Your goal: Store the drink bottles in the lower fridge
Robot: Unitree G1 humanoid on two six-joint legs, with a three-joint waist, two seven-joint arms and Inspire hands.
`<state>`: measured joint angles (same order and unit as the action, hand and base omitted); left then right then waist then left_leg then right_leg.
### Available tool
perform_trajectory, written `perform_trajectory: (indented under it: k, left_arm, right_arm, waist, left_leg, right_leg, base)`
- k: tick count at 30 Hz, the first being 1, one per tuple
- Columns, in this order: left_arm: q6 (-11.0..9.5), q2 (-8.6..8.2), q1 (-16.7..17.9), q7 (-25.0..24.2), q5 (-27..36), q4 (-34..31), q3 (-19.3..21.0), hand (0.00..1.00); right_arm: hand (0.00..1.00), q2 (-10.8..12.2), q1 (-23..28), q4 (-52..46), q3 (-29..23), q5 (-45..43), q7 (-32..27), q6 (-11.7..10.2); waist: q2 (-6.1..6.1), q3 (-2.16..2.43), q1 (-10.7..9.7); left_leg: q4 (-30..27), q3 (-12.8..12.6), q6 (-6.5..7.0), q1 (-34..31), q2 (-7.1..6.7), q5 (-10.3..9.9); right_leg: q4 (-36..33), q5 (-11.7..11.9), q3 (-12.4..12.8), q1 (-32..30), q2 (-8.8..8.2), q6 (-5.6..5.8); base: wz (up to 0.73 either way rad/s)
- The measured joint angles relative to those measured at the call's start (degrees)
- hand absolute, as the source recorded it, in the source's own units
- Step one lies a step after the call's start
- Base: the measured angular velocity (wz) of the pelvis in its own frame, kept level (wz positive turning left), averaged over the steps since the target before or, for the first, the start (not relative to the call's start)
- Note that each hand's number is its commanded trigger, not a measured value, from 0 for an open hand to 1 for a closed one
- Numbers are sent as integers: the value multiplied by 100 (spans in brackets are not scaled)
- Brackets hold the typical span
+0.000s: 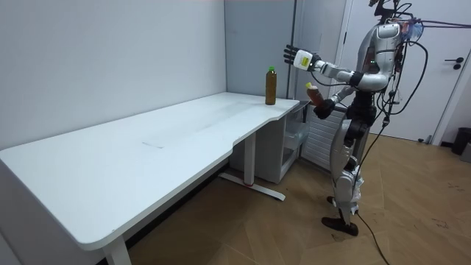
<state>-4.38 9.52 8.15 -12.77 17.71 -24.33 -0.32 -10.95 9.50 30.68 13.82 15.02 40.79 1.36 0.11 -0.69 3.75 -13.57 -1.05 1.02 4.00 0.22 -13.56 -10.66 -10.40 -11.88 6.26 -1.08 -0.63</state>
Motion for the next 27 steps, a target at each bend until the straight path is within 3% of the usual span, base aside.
perform_trajectory:
  k: [5, 10, 13, 18, 23, 27]
  left_arm:
    - [-198, 16, -1, 394, -124, -45, 387, 0]
    - [-505, 27, 151, 974, -167, 204, 1149, 0]
    - [-512, 8, 278, 1394, -171, 437, 1517, 0]
    - [-545, -16, 294, 1894, -157, 853, 1758, 0]
    - [-543, -18, 371, 2527, 231, 1298, 1883, 0]
    - [-540, -11, 544, 2753, 470, 2165, 1874, 0]
  right_arm:
    - [100, -16, 1, 8, -202, -8, 7, -2]
    - [100, -11, 265, 21, -560, -8, -21, -7]
    - [100, -27, 398, 21, -723, -7, -51, -7]
    - [100, -9, 535, 20, -786, -11, -216, -7]
    - [100, 11, 614, 28, -789, -4, -412, -5]
    - [100, -5, 613, 38, -789, -11, -453, 91]
  waist:
    - [48, -30, 103]
    - [85, -36, 287]
    - [72, -27, 388]
    - [50, -7, 612]
    - [23, 17, 638]
    - [72, 35, 701]
  left_leg:
    - [2, 2, -1, 58, -3, -1]
    - [64, -20, -8, 169, -5, 7]
    - [56, -16, -8, 171, -10, 6]
    - [88, -3, -9, 257, -17, 7]
    - [91, 62, -8, 262, -31, 6]
    - [164, 54, -8, 268, -18, 6]
  right_leg:
    - [9, -1, -39, 74, 12, 1]
    - [56, -4, 34, 166, 20, 3]
    - [101, -7, 21, 180, 20, 8]
    - [119, -12, 19, 225, 20, 16]
    - [186, -12, -84, 312, 10, 16]
    - [179, -12, -65, 292, 15, 16]
  base:
    - [0]
    - [-4]
    - [0]
    - [0]
    - [6]
    - [0]
